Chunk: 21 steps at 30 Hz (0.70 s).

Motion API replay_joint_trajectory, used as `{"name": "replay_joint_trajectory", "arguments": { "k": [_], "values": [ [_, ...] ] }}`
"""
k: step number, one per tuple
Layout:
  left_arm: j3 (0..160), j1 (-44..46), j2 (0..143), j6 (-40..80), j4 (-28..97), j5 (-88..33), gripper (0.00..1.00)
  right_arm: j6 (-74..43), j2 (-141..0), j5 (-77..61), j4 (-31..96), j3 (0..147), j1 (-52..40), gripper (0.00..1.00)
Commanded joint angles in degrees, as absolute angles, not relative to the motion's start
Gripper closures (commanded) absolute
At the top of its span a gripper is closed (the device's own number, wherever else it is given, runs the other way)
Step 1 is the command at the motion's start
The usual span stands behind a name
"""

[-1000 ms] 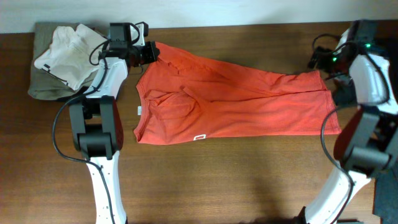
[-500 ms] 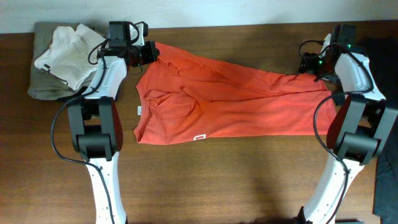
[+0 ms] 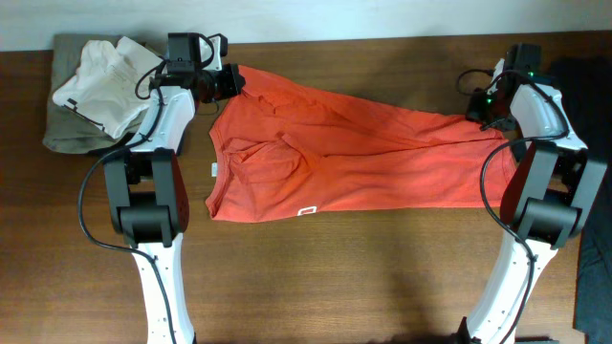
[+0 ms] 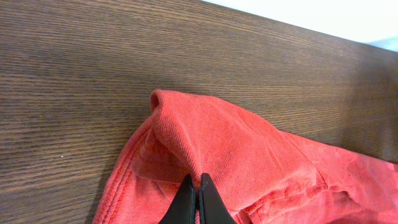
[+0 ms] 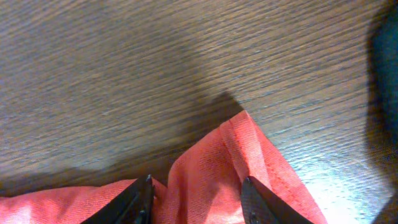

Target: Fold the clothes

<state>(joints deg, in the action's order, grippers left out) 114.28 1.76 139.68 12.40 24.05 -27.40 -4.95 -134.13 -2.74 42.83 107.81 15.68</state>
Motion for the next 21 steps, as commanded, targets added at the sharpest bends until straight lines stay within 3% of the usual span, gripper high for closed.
{"name": "replay_joint_trajectory", "arguments": {
  "k": [1, 5, 16, 18, 21],
  "values": [
    [115.44, 1.72, 137.25, 11.86, 24.12, -26.96, 0.99, -4.93, -135.17, -0.32, 42.83, 108.95, 15.29, 0.55],
    [115.44, 1.72, 137.25, 11.86, 24.14, -26.96, 0.99, -5.89, -135.15, -0.32, 42.85, 108.97, 15.29, 0.54],
    [115.44, 1.72, 137.25, 11.86, 24.69, -25.02, 0.99, -8.01, -134.93, -0.38, 43.48, 110.00, 15.27, 0.85],
    [115.44, 1.72, 137.25, 11.86, 24.69, -25.02, 0.99, -8.69, -134.93, -0.36, 44.42, 111.15, 15.27, 0.94],
    [115.44, 1.72, 137.25, 11.84, 24.71, -25.02, 0.99, -9.87, -134.91, -0.36, 46.39, 113.54, 15.27, 0.96]
  ]
}}
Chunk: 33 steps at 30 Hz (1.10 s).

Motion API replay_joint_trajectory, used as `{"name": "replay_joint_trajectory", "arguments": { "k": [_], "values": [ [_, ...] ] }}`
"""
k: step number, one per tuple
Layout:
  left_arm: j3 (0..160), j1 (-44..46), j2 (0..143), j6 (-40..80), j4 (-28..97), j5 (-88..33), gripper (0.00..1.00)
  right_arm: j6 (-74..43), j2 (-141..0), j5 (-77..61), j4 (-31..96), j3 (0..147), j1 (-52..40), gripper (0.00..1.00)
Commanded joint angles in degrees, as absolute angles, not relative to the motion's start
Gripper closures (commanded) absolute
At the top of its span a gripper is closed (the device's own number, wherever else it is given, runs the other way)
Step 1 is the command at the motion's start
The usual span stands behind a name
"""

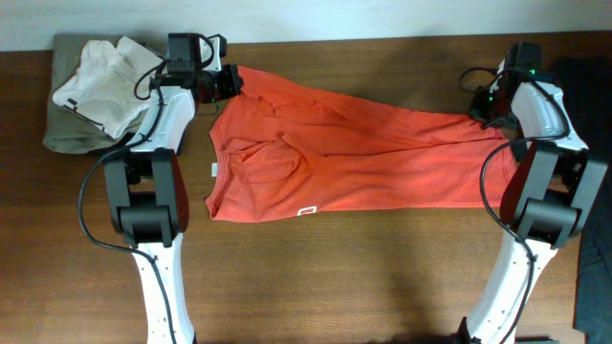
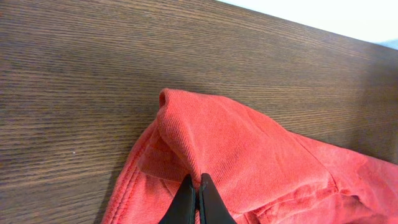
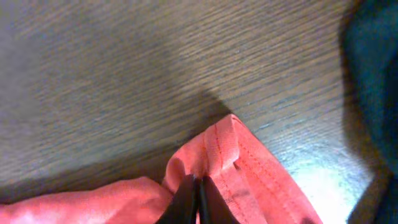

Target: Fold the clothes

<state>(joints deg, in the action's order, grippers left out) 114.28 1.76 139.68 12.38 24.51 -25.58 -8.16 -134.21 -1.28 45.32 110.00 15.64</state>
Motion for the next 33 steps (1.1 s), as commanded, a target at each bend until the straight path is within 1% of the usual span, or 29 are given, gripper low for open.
{"name": "replay_joint_trajectory", "arguments": {
  "k": [1, 5, 9, 12, 15, 20, 24, 29, 33],
  "values": [
    [115.44, 1.72, 137.25, 11.81, 24.69, -25.04, 1.00, -9.96, -134.91, -0.36, 47.16, 114.48, 15.27, 0.96],
    [115.46, 1.65, 135.87, 10.90, 25.28, -25.04, 1.00, -11.27, -134.82, -0.30, 50.87, 118.28, 15.29, 0.96],
    [115.46, 1.67, 132.40, 9.28, 28.95, -24.10, 1.00, -12.53, -134.72, -0.34, 54.41, 120.81, 15.40, 0.96],
    [115.46, 1.65, 130.15, 9.28, 36.03, -23.92, 1.00, -12.78, -134.72, -0.34, 57.21, 121.56, 15.40, 0.96],
    [115.46, 1.65, 127.48, 9.23, 39.40, -23.94, 1.00, -12.99, -134.72, -0.03, 59.22, 121.82, 15.53, 0.96],
    [115.46, 1.76, 122.34, 5.48, 47.07, -23.46, 1.00, -14.76, -134.69, 2.72, 61.08, 121.84, 15.55, 0.96],
    [115.44, 2.24, 119.17, 5.50, 57.47, -19.46, 1.00, -20.10, -133.29, 3.90, 62.39, 121.84, 15.88, 0.96],
    [115.44, 2.57, 118.69, 8.29, 67.37, -13.91, 1.00, -20.03, -130.65, 3.95, 64.34, 121.84, 15.94, 0.96],
    [115.44, 2.57, 118.69, 8.29, 72.40, -12.91, 1.00, -20.45, -130.54, 3.97, 64.97, 121.84, 16.80, 0.96]
  ]
}}
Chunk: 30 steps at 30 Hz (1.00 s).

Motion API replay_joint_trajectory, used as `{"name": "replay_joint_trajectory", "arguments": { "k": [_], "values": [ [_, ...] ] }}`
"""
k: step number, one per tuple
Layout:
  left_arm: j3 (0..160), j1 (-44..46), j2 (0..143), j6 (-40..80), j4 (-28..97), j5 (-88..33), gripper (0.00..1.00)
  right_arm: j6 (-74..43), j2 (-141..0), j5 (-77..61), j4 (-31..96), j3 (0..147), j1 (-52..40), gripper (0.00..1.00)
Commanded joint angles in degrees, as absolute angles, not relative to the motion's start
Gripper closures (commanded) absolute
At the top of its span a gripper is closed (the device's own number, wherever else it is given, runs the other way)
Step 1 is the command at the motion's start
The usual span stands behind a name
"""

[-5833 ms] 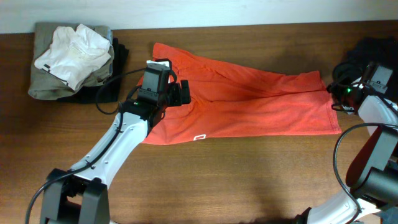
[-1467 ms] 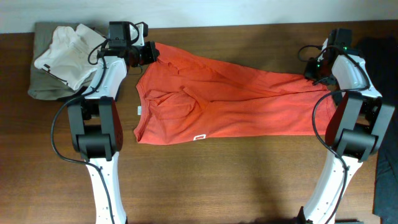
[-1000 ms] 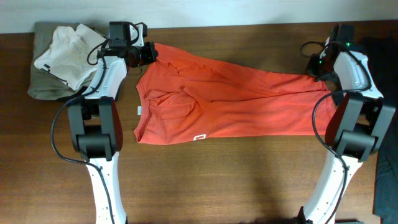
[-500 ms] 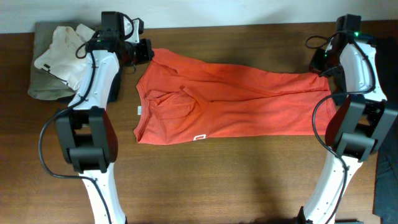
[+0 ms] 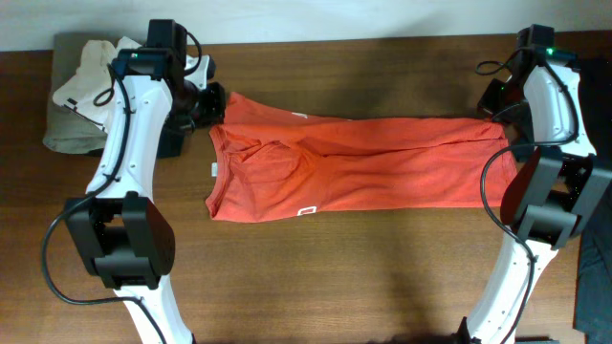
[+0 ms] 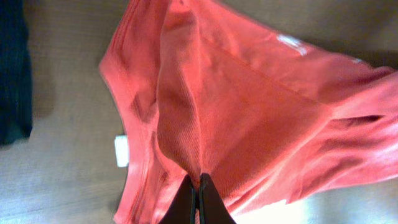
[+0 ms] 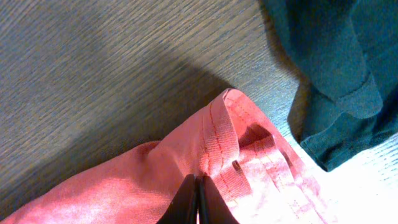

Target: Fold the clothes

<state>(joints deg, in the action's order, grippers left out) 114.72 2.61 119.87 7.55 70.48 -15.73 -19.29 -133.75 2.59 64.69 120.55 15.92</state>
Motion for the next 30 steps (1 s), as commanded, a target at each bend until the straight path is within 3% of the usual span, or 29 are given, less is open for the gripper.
{"name": "replay_joint_trajectory", "arguments": {
  "k": [1, 17, 28, 29, 30],
  "values": [
    [115.44, 2.57, 118.69, 8.29, 72.88, -12.03, 1.00, -20.78, -130.52, 3.92, 64.95, 121.84, 17.19, 0.96],
    [113.56, 2.46, 118.69, 8.27, 81.69, -8.69, 1.00, -21.52, -130.32, 3.07, 71.13, 123.87, 21.82, 0.96],
    [97.32, 2.96, 118.69, 9.54, 74.98, -9.21, 1.00, -21.52, -130.34, 3.07, 79.77, 123.66, 21.67, 0.96],
    [95.98, 2.96, 118.69, 9.56, 74.04, -9.19, 0.89, -21.52, -130.50, 3.07, 80.62, 123.66, 21.67, 0.94],
    [94.80, 2.96, 118.69, 9.56, 72.93, -9.17, 0.67, -21.50, -130.54, 3.07, 81.28, 123.66, 21.67, 0.79]
  ]
}}
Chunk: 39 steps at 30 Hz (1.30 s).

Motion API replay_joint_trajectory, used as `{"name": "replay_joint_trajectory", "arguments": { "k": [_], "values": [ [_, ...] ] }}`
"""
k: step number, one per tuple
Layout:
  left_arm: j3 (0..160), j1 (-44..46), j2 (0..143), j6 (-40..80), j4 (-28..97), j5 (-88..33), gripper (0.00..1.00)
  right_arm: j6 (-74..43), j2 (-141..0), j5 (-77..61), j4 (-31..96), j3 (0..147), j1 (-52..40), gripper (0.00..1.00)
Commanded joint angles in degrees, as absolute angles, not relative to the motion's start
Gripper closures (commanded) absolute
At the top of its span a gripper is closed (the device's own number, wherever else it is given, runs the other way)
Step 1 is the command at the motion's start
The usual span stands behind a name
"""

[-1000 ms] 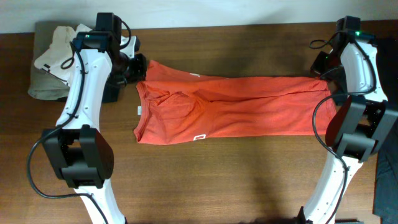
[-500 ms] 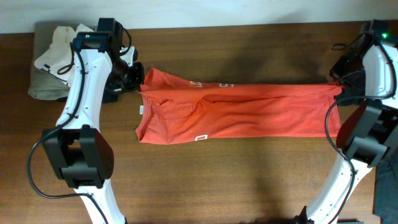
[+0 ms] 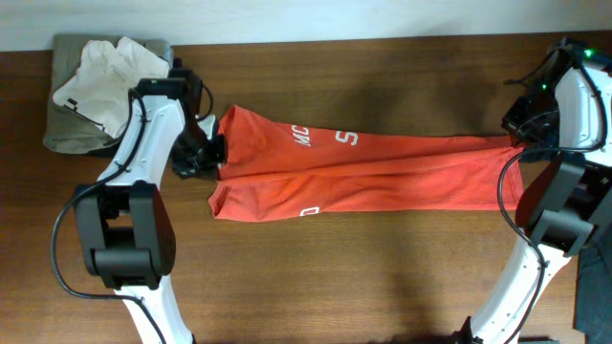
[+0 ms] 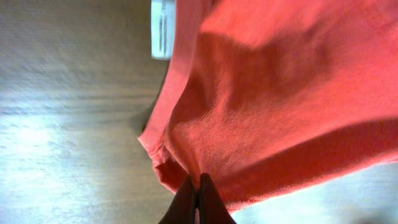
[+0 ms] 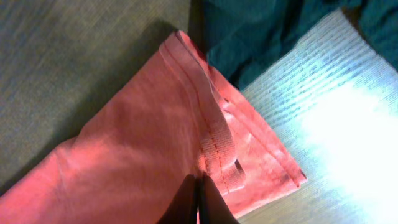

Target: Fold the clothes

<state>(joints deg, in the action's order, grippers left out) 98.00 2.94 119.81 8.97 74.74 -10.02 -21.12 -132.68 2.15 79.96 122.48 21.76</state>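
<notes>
The orange-red garment (image 3: 363,170) lies stretched across the table as a long band, white lettering showing on its upper layer. At its left end my left gripper (image 3: 212,151) is shut on the cloth (image 4: 249,112), a white label (image 4: 162,20) showing beside the fold. At the right end my right gripper (image 3: 513,136) is shut on the hemmed corner (image 5: 217,137). Both pairs of jaws are pressed together with fabric between them.
A pile of white cloth (image 3: 100,67) on an olive-grey garment (image 3: 67,134) sits at the far left corner. Dark teal clothing (image 5: 280,31) lies by the right end and along the table's right edge (image 3: 593,277).
Both grippers, still shut on the far edge, have moved toward the near side. The far edge now lies over the near part, and white lettering shows on the upturned layer.
At first the left gripper was shut on the far left corner and the right gripper stood open round the far right corner. The right gripper then shut on it. Both ends were then held up, stretched, and now the garment lies doubled lengthwise.
</notes>
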Motion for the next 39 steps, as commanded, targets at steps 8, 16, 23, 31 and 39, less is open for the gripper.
{"name": "replay_joint_trajectory", "arguments": {
  "k": [8, 16, 23, 31, 39],
  "values": [
    [99.11, 3.03, 117.80, 9.63, 73.30, -9.21, 0.47, -19.97, -130.54, 3.03, 83.83, 123.79, 21.67, 0.07],
    [105.27, 10.11, 117.49, 9.56, 64.60, -12.80, 0.92, -9.61, -130.56, -9.52, 83.07, 123.52, 19.03, 0.76],
    [101.32, 16.82, 121.71, 9.58, 61.45, -12.60, 1.00, -8.99, -130.61, -8.58, 80.12, 116.90, 14.87, 0.94],
    [101.08, 14.04, 131.09, 9.56, 59.18, -12.60, 1.00, -8.99, -130.65, -8.08, 69.23, 104.84, 14.37, 0.93],
    [101.08, 6.42, 136.07, 9.61, 58.72, -10.61, 1.00, -9.41, -130.65, -3.95, 63.81, 100.25, 14.28, 0.93]
  ]
}}
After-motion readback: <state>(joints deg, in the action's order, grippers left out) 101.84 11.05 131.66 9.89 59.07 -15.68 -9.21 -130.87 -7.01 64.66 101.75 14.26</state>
